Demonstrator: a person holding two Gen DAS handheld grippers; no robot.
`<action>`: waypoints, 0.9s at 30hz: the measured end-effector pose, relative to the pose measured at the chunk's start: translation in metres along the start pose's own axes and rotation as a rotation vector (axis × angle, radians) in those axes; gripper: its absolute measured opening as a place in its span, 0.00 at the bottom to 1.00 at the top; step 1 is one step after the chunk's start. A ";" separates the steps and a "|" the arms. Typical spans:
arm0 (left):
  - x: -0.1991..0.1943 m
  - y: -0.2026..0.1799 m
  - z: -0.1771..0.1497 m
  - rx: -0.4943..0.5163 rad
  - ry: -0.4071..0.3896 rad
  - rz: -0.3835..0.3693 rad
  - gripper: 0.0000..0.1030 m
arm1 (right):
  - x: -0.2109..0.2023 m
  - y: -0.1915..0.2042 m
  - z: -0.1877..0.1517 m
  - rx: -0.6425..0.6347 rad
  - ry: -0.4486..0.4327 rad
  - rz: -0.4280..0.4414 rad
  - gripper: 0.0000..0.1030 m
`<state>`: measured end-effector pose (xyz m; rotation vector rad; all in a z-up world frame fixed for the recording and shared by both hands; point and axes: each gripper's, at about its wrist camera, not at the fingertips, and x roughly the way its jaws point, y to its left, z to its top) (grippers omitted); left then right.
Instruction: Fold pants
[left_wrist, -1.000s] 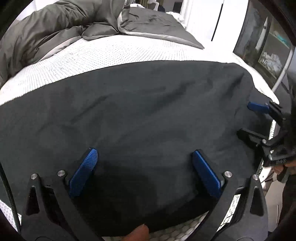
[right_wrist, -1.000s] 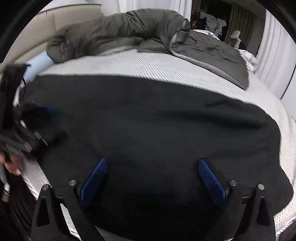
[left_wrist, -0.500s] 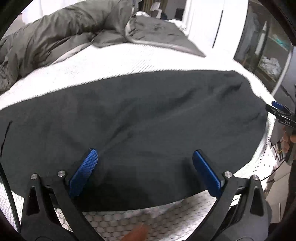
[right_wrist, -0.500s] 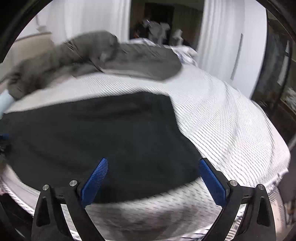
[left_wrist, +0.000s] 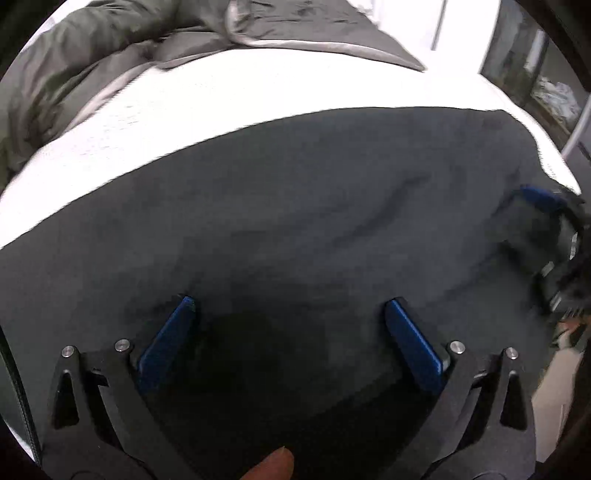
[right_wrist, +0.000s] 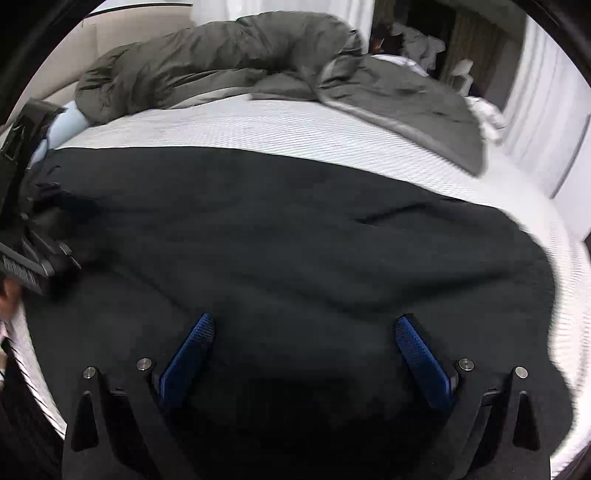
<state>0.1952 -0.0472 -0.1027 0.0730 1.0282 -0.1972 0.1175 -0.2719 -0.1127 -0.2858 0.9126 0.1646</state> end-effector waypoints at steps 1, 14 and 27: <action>-0.001 0.008 -0.001 -0.013 0.001 0.015 1.00 | -0.002 -0.022 -0.005 0.022 0.012 -0.071 0.96; -0.044 0.007 -0.001 -0.001 -0.085 0.005 0.99 | -0.042 -0.064 -0.001 0.155 -0.084 -0.152 0.97; 0.010 0.025 0.035 0.082 0.003 0.022 1.00 | 0.048 -0.031 0.042 0.069 0.104 -0.169 0.96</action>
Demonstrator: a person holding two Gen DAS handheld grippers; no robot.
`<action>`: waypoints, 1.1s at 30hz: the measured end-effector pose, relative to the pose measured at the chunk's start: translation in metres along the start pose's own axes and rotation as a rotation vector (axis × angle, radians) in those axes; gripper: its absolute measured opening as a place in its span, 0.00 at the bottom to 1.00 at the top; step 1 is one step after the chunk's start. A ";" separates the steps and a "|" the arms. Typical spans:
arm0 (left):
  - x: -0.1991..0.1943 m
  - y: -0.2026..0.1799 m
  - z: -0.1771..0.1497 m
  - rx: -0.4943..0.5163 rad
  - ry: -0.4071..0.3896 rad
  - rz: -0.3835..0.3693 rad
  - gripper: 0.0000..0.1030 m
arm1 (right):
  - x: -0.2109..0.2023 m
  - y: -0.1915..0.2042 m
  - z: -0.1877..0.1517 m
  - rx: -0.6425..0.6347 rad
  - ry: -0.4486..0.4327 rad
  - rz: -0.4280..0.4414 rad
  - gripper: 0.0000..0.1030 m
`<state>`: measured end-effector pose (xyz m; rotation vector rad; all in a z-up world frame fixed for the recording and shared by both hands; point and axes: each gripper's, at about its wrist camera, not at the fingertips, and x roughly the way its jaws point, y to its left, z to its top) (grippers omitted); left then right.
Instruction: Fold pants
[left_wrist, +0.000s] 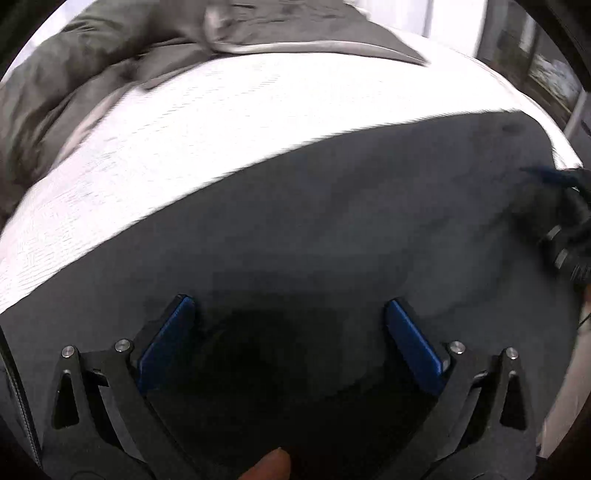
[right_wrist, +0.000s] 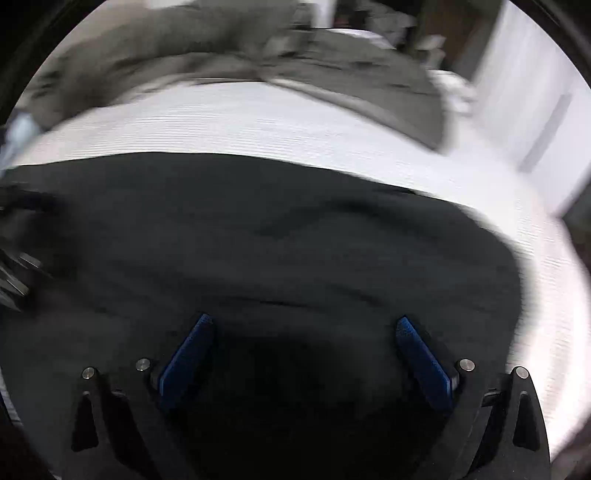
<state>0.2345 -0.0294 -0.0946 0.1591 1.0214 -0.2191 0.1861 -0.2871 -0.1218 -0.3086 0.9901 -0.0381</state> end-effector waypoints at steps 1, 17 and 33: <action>0.002 0.018 -0.001 -0.039 0.003 0.015 1.00 | -0.001 -0.016 -0.004 0.013 -0.010 -0.021 0.98; -0.011 -0.031 0.035 0.074 -0.073 -0.068 0.99 | -0.009 0.046 0.066 -0.002 -0.101 0.127 0.98; 0.002 0.056 0.045 -0.120 -0.024 0.054 0.99 | 0.044 -0.066 0.056 0.182 0.039 -0.201 0.97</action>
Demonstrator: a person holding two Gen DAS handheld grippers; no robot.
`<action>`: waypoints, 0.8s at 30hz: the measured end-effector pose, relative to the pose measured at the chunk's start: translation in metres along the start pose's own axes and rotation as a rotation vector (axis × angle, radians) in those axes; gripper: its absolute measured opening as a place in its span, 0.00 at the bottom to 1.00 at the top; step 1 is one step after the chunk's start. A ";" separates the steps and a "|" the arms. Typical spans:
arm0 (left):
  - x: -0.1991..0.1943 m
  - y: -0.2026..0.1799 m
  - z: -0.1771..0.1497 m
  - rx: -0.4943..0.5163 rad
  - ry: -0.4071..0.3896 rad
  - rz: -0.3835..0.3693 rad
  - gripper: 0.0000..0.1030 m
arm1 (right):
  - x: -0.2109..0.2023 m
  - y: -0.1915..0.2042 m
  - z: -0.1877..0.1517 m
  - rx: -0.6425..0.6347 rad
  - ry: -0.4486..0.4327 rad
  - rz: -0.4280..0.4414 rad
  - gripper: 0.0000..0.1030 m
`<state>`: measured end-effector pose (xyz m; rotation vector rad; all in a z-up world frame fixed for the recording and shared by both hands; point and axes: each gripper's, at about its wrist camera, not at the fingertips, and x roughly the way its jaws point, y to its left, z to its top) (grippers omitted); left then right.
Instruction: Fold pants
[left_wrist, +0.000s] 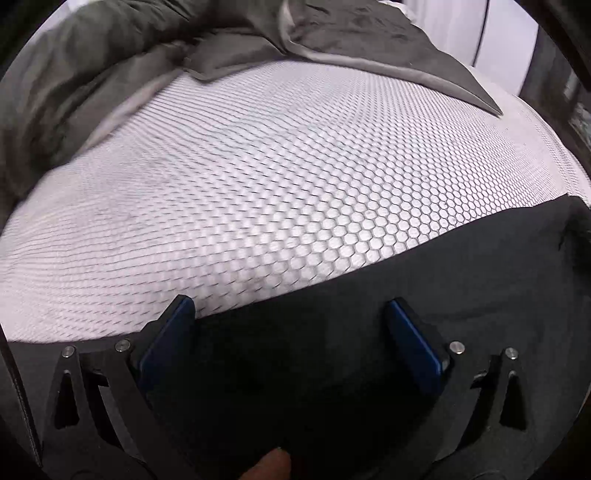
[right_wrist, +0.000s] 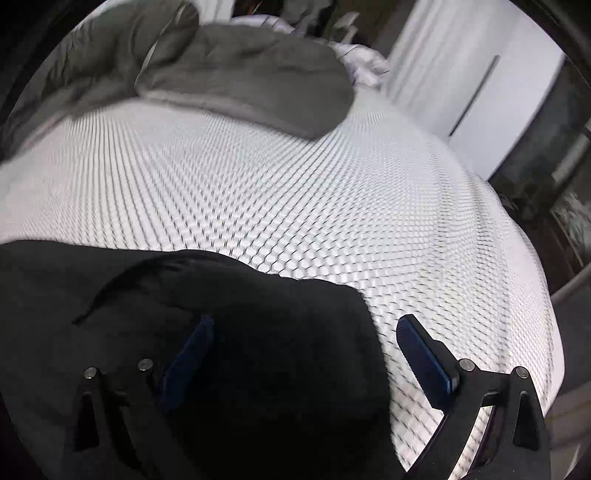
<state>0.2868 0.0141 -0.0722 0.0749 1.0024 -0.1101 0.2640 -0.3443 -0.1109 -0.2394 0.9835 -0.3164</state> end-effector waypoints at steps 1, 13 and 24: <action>-0.009 0.000 -0.003 0.007 -0.012 -0.004 0.99 | -0.013 0.006 0.004 -0.010 -0.032 -0.006 0.97; -0.072 -0.063 -0.101 0.219 -0.022 -0.063 0.99 | -0.119 0.142 -0.099 -0.188 -0.090 0.377 0.97; -0.119 0.129 -0.203 -0.063 -0.080 0.116 0.99 | -0.095 0.146 -0.124 -0.082 -0.065 0.378 0.99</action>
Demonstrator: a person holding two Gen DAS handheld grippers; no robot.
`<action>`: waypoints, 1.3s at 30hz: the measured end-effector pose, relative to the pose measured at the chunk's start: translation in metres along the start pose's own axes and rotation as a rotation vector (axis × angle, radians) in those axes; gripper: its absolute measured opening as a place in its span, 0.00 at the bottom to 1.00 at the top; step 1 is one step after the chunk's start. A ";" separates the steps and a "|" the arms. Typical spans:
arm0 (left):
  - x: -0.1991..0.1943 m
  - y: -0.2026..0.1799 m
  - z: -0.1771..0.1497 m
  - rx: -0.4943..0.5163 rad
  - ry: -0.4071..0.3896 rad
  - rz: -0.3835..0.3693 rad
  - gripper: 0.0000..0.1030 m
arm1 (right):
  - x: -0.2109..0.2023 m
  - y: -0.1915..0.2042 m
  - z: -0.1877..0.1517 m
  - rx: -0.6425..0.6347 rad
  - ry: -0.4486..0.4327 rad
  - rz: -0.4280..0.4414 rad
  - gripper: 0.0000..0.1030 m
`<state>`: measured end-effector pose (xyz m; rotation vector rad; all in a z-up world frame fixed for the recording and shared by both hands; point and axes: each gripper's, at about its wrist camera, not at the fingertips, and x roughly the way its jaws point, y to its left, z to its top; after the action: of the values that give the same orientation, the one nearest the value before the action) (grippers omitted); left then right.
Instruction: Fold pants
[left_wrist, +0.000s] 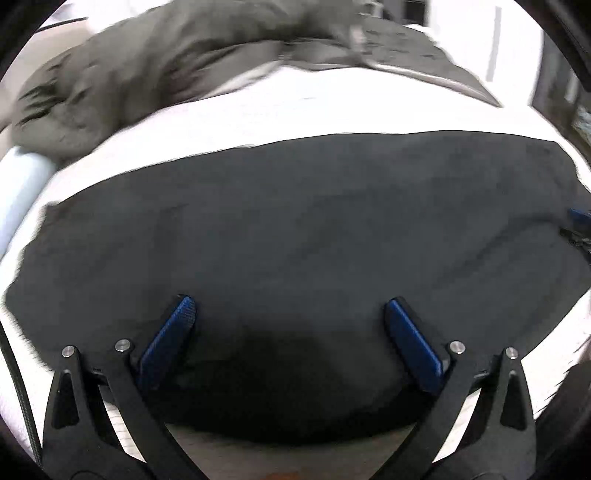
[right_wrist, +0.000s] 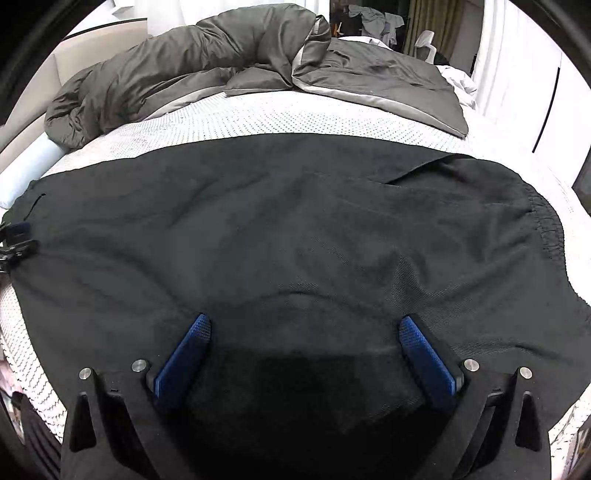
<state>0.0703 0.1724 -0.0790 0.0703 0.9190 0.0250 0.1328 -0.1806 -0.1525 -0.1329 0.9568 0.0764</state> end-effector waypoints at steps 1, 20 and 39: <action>-0.006 0.011 -0.008 -0.002 -0.004 -0.039 0.92 | -0.001 -0.003 -0.001 0.002 -0.002 0.005 0.99; 0.057 -0.036 0.076 0.067 0.031 -0.053 0.47 | 0.002 -0.023 -0.001 0.016 -0.054 0.018 0.99; 0.042 -0.082 0.102 0.065 0.008 -0.162 0.68 | -0.025 0.048 0.074 -0.101 -0.057 0.108 0.99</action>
<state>0.1759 0.0875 -0.0570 0.0557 0.9309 -0.1555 0.1729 -0.1220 -0.0937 -0.1716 0.9031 0.2268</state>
